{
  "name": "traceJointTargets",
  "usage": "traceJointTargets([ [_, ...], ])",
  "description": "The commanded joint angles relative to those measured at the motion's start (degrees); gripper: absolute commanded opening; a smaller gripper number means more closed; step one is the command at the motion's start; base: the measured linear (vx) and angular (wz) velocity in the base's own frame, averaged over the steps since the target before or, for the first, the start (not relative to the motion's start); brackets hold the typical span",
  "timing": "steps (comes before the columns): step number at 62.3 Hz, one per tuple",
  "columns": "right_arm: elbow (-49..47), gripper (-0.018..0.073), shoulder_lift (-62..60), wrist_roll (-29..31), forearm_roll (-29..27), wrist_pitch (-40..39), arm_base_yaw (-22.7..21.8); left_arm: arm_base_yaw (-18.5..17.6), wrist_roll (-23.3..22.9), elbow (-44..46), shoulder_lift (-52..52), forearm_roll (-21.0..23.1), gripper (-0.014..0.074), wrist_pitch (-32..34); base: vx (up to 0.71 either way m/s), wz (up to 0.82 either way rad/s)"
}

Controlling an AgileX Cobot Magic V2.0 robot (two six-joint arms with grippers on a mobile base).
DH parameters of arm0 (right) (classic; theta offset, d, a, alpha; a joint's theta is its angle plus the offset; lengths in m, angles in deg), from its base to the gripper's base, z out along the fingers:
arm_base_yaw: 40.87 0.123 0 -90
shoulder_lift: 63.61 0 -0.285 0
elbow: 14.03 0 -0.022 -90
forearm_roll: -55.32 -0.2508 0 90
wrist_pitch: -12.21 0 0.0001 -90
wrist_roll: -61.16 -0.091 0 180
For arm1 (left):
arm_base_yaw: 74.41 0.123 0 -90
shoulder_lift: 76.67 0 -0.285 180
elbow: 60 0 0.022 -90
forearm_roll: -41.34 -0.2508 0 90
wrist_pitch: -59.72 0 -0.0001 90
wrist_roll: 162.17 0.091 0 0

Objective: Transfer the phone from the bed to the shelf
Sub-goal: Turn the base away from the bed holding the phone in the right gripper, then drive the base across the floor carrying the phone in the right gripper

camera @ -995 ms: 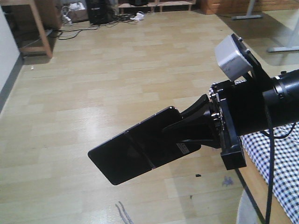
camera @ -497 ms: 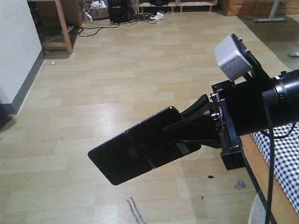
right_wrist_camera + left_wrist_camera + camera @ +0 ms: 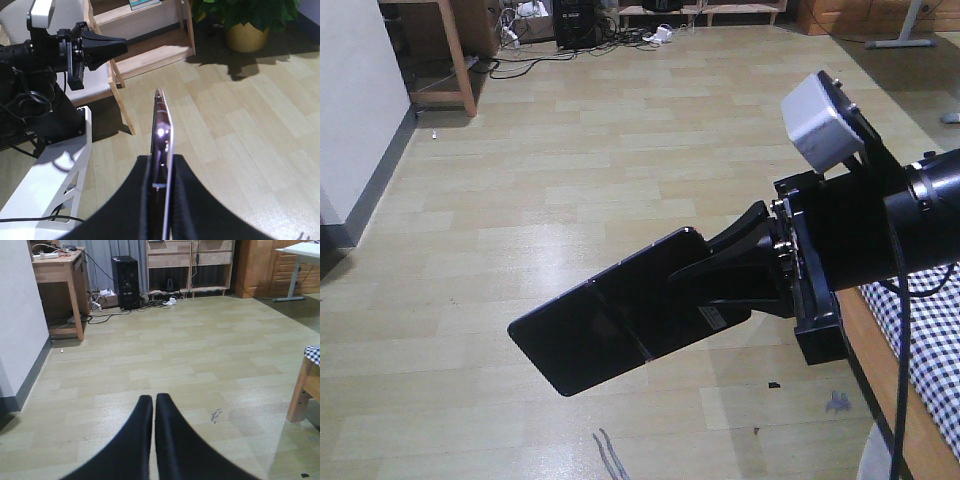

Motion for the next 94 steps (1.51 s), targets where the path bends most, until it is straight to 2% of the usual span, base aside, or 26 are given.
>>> traceJointTargets([
  [1, -1.48, -0.0001, -1.79, 0.17, -5.41, 4.02, -0.12, 0.04, -0.22, -0.09, -0.28, 0.55, 0.0001, 4.09, 0.05, 0.05],
  [48, -1.48, -0.0001, -1.79, 0.17, -5.41, 4.02, -0.12, 0.04, -0.22, -0.09, -0.28, 0.55, 0.0001, 4.09, 0.1, 0.08],
  [94, -1.48, -0.0001, -1.79, 0.17, -5.41, 4.02, -0.12, 0.04, -0.22, -0.09, -0.28, 0.55, 0.0001, 4.09, 0.23, -0.02],
])
